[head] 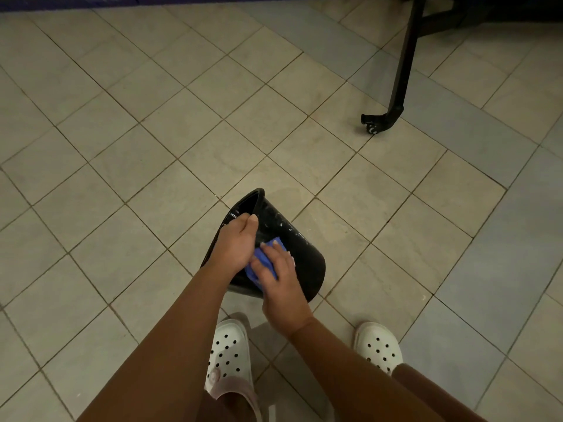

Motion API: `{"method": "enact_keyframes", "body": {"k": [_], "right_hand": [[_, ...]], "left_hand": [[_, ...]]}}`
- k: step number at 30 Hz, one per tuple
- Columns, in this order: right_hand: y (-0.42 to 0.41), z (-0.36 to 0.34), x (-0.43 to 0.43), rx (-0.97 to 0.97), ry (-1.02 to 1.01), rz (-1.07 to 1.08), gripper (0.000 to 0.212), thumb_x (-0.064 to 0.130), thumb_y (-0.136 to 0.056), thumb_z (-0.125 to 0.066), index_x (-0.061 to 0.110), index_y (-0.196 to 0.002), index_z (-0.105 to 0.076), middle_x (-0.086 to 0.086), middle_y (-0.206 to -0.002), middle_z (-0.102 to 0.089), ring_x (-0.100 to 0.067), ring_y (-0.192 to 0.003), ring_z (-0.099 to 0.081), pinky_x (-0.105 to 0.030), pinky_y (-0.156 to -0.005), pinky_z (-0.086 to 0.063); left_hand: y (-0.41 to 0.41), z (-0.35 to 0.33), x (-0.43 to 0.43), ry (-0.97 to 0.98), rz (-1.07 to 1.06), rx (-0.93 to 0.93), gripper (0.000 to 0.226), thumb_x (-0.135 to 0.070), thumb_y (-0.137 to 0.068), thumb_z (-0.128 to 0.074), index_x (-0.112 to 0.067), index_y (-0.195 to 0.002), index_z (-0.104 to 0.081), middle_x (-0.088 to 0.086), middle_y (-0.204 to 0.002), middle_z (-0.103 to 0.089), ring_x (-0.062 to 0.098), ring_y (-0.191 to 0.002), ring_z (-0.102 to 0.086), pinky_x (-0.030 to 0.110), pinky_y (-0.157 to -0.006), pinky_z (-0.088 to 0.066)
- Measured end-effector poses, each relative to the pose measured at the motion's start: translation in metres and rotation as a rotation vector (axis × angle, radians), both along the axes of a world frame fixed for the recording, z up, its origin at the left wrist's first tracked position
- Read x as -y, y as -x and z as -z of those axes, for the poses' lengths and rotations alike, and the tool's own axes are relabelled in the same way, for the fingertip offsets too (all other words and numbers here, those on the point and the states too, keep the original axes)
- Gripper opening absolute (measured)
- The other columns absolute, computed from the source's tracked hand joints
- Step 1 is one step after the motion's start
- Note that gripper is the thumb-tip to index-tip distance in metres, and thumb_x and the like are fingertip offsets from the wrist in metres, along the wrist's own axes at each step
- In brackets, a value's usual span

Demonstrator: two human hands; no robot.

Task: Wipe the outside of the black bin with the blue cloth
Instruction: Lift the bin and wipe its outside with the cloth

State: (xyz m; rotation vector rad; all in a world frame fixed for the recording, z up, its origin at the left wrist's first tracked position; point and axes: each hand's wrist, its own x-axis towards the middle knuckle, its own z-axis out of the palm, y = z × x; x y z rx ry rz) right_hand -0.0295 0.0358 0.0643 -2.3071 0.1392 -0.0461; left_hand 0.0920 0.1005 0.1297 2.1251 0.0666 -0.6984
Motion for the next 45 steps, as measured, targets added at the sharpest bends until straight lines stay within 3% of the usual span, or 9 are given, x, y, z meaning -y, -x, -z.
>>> {"method": "enact_keyframes", "body": {"k": [2, 7, 11, 15, 18, 22, 31, 39, 45], "right_hand": [[-0.012, -0.004, 0.002, 0.061, 0.018, 0.013, 0.061, 0.006, -0.084, -0.064, 0.014, -0.138, -0.038, -0.011, -0.145, -0.033, -0.025, -0.138, -0.026, -0.041, -0.113, -0.027], [-0.021, 0.002, 0.014, -0.016, 0.024, 0.208, 0.045, 0.028, -0.097, -0.031, 0.017, -0.14, -0.037, -0.008, -0.147, -0.032, -0.012, -0.137, -0.02, -0.031, -0.115, -0.023], [0.005, 0.012, 0.008, 0.002, 0.098, 0.154, 0.044, 0.026, -0.095, -0.044, 0.018, -0.138, -0.038, -0.006, -0.143, -0.029, -0.013, -0.133, -0.024, -0.017, -0.111, -0.021], [0.011, 0.011, -0.002, 0.055, 0.079, 0.108, 0.061, 0.069, -0.084, -0.038, 0.024, -0.123, -0.051, 0.013, -0.124, -0.037, 0.003, -0.117, -0.036, -0.002, -0.093, -0.03], [-0.005, -0.001, 0.003, 0.055, 0.005, 0.016, 0.036, 0.027, -0.09, -0.041, 0.024, -0.124, -0.054, -0.006, -0.128, -0.039, -0.012, -0.117, -0.036, -0.005, -0.096, -0.023], [-0.028, -0.01, 0.014, 0.028, -0.078, 0.193, 0.042, 0.013, -0.091, -0.053, 0.015, -0.132, -0.049, -0.014, -0.133, -0.037, -0.023, -0.122, -0.038, -0.029, -0.108, -0.035], [-0.008, -0.007, 0.007, 0.059, 0.032, 0.123, 0.058, 0.005, -0.08, -0.067, 0.009, -0.133, -0.043, -0.012, -0.131, -0.031, -0.025, -0.121, -0.041, -0.023, -0.108, -0.029], [-0.037, -0.014, 0.03, 0.01, -0.061, 0.246, 0.04, 0.016, -0.094, -0.044, 0.007, -0.133, -0.047, -0.017, -0.131, -0.039, -0.029, -0.121, -0.041, -0.034, -0.106, -0.037], [-0.013, -0.006, 0.023, 0.147, 0.019, 0.158, 0.038, 0.025, -0.099, -0.034, 0.002, -0.123, -0.053, -0.014, -0.124, -0.045, -0.024, -0.116, -0.044, -0.021, -0.109, -0.028]], "left_hand": [[0.0, 0.001, -0.001, 0.027, -0.021, -0.019, 0.038, -0.028, -0.101, -0.039, 0.002, -0.092, -0.059, 0.027, -0.094, -0.064, 0.033, -0.083, -0.06, 0.053, -0.089, -0.047], [0.002, 0.002, -0.005, 0.037, -0.067, -0.035, 0.038, -0.031, -0.101, -0.039, 0.0, -0.093, -0.06, 0.026, -0.095, -0.064, 0.038, -0.087, -0.061, 0.052, -0.087, -0.048], [0.001, 0.0, -0.005, 0.083, -0.097, -0.082, 0.034, -0.026, -0.1, -0.04, -0.003, -0.088, -0.062, 0.018, -0.087, -0.066, 0.03, -0.083, -0.062, 0.042, -0.08, -0.05], [0.002, 0.0, -0.009, 0.135, -0.154, -0.171, 0.03, -0.02, -0.1, -0.04, 0.0, -0.092, -0.061, 0.01, -0.08, -0.063, 0.021, -0.075, -0.059, 0.029, -0.066, -0.047], [0.001, 0.003, -0.007, 0.183, -0.163, -0.217, 0.031, -0.02, -0.101, -0.039, -0.004, -0.092, -0.065, 0.009, -0.083, -0.068, 0.018, -0.074, -0.064, 0.029, -0.069, -0.051], [0.004, 0.004, -0.006, 0.206, -0.203, -0.237, 0.033, -0.027, -0.102, -0.037, -0.014, -0.094, -0.066, 0.011, -0.092, -0.07, 0.024, -0.087, -0.066, 0.038, -0.082, -0.051], [0.007, 0.004, -0.001, 0.179, -0.195, -0.207, 0.038, -0.026, -0.103, -0.036, -0.002, -0.098, -0.065, 0.015, -0.089, -0.07, 0.028, -0.085, -0.065, 0.043, -0.086, -0.051], [0.01, 0.002, 0.0, 0.172, -0.086, -0.169, 0.037, -0.03, -0.101, -0.038, -0.004, -0.098, -0.064, 0.026, -0.102, -0.065, 0.032, -0.091, -0.064, 0.05, -0.09, -0.049], [0.006, 0.001, 0.011, 0.109, -0.161, -0.245, 0.054, -0.052, -0.099, -0.028, -0.015, -0.095, -0.068, 0.013, -0.095, -0.071, 0.032, -0.094, -0.067, 0.053, -0.093, -0.05]]}}
